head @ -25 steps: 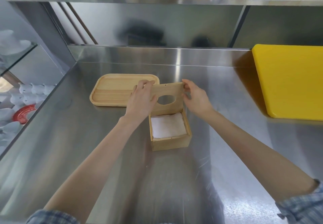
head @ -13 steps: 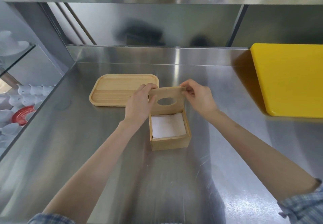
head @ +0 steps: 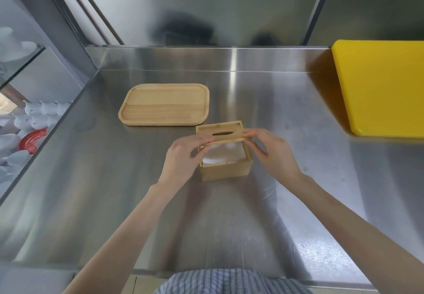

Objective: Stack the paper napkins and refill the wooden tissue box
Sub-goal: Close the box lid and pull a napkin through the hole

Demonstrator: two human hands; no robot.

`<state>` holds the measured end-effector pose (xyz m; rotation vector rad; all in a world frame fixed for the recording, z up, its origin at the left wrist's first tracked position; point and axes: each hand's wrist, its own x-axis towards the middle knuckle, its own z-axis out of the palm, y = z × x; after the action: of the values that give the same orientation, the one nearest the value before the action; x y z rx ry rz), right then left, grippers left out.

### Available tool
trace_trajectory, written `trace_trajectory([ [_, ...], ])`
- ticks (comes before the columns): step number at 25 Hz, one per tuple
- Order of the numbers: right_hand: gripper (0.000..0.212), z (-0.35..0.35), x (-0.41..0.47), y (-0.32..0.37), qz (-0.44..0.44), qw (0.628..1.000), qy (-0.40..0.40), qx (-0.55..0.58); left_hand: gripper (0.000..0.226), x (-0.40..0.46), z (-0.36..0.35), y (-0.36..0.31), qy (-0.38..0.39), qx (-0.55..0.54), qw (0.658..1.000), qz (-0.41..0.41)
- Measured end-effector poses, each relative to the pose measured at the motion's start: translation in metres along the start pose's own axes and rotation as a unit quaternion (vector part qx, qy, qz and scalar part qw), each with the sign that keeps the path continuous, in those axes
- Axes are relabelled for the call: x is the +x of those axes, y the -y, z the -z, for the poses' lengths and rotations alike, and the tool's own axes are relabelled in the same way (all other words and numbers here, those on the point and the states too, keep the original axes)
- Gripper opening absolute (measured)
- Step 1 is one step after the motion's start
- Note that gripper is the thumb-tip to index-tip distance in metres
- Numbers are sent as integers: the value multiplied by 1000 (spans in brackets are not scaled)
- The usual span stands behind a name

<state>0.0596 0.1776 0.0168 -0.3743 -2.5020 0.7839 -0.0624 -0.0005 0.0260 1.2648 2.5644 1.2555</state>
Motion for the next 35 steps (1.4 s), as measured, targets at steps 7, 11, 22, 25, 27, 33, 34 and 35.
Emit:
trace_trajectory([
  [7, 29, -16, -27, -5, 15, 999, -10, -37, 35, -21, -19, 24, 24, 65, 996, -52],
  [11, 31, -21, -35, -7, 15, 998, 6, -64, 33, -25, -22, 29, 38, 100, 992, -65],
  [22, 33, -29, -42, -4, -6, 999, -4, -53, 37, -25, -23, 35, 57, 96, 992, -56],
  [25, 32, -31, -43, -4, -5, 998, -13, -54, 28, -24, -23, 35, 63, 87, 993, -46],
  [27, 30, -33, -44, -5, 0, 998, -12, -57, 25, -24, -24, 35, 62, 80, 994, -46],
  [33, 22, -34, -42, -7, 3, 998, -10, -54, 32, -26, -23, 28, 43, 44, 998, -8],
  [34, 21, -33, -40, -7, 6, 999, -9, -52, 31, -26, -23, 24, 32, 35, 999, 7],
  [35, 22, -31, -38, -6, 8, 999, -7, -52, 30, -26, -22, 22, 20, 23, 999, 25],
])
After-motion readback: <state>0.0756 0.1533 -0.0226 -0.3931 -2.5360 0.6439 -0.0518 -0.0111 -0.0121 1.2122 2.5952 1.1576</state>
